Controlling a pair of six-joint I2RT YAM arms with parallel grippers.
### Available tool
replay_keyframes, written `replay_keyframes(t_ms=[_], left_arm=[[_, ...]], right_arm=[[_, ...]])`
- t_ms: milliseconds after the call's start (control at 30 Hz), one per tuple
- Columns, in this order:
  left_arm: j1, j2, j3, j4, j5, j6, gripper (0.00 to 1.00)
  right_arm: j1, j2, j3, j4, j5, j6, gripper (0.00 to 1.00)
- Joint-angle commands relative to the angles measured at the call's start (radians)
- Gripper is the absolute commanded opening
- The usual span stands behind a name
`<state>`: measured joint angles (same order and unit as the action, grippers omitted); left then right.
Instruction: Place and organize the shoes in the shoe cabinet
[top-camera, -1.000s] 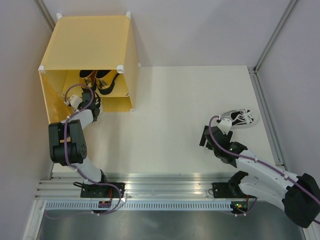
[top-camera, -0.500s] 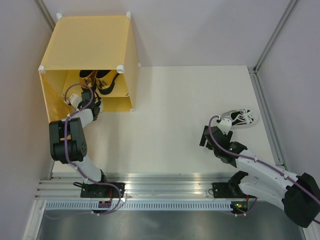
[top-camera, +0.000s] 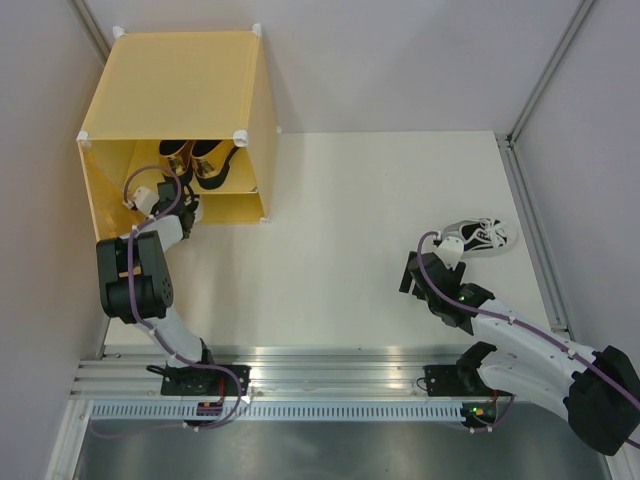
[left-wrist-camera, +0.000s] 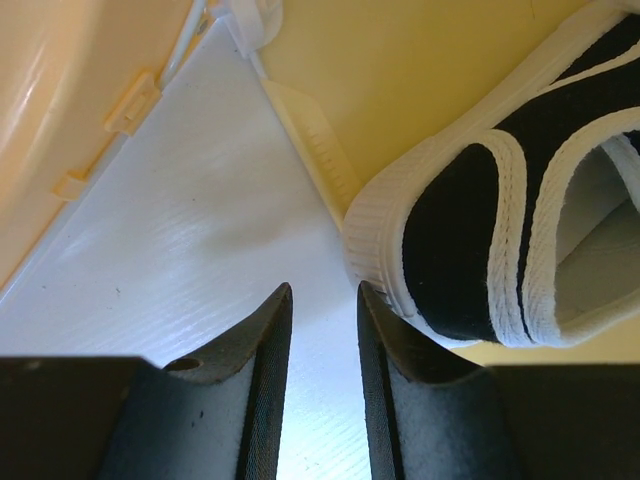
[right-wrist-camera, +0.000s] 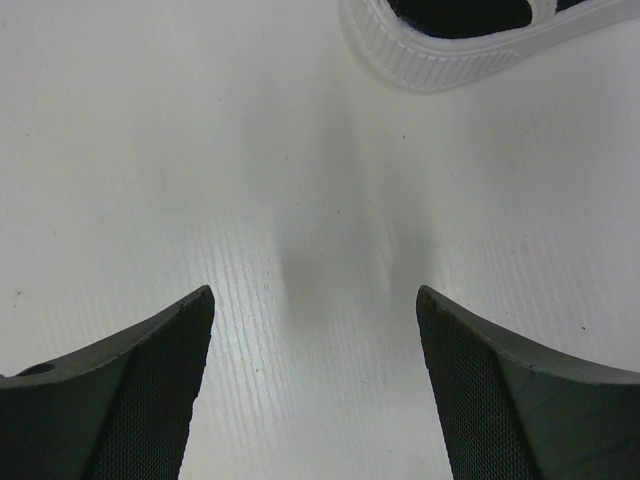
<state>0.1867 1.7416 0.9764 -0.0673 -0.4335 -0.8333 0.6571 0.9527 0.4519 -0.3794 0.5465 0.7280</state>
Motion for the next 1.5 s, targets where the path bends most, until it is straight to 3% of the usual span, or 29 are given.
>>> replay_keyframes(t_ms=[0,567,1100,1300,1467], left_arm=[[0.008,0.007,0.048,0.078,0.01,-0.029,0.38],[0.014,0.024,0.056,0.073,0.038,-0.032,0.39],[0.013,-0.155,-0.076,-0.038,0.102,-0.09,0.47],[0.011,-0.328,-0.179,-0.092,0.219,-0.063,0.56],[0.013,-0.502,-0.24,-0.178,0.314,-0.003,0.72]], right_arm=[[-0.004,0.001,0.016,-0.001,0.015,-0.007,0.87],[-0.004,0.001,0.021,-0.007,0.013,-0.004,0.86],[-0.004,-0.037,0.037,-0.026,0.003,-0.012,0.86],[-0.004,-0.065,0.062,-0.05,0.023,-0.004,0.86],[-0.004,-0.063,0.103,-0.09,0.066,0.007,0.87]])
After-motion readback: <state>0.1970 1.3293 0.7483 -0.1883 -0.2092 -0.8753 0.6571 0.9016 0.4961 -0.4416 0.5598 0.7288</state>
